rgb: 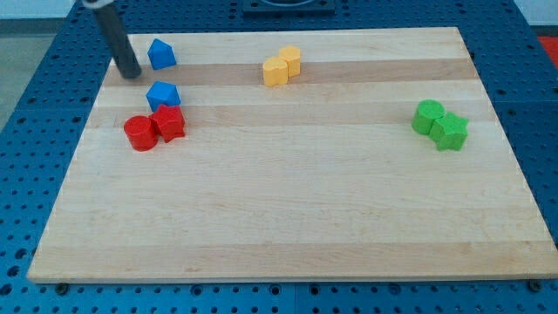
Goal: Push the blue blocks into the red blocks
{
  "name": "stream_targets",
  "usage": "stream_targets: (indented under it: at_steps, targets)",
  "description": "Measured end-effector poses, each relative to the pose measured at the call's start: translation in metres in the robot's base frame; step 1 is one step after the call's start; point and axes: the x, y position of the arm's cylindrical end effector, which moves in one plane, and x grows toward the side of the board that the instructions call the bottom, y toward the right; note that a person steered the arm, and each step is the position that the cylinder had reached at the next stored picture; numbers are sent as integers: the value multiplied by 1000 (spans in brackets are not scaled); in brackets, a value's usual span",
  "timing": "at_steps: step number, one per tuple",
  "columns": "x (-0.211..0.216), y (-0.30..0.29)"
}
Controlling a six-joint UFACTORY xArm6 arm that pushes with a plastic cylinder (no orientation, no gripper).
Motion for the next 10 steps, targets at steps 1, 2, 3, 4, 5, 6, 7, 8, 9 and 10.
stream_targets:
  at_steps: [1, 2, 3, 4, 5, 6, 7, 8, 9, 10]
  targets:
    - [-32, 8]
    - [-56, 43]
    - [-55, 44]
    - [-42, 47]
    - [-44, 34]
    - [-44, 26]
    - [-5, 32]
    - [41, 42]
    - [73, 47]
    - [74, 47]
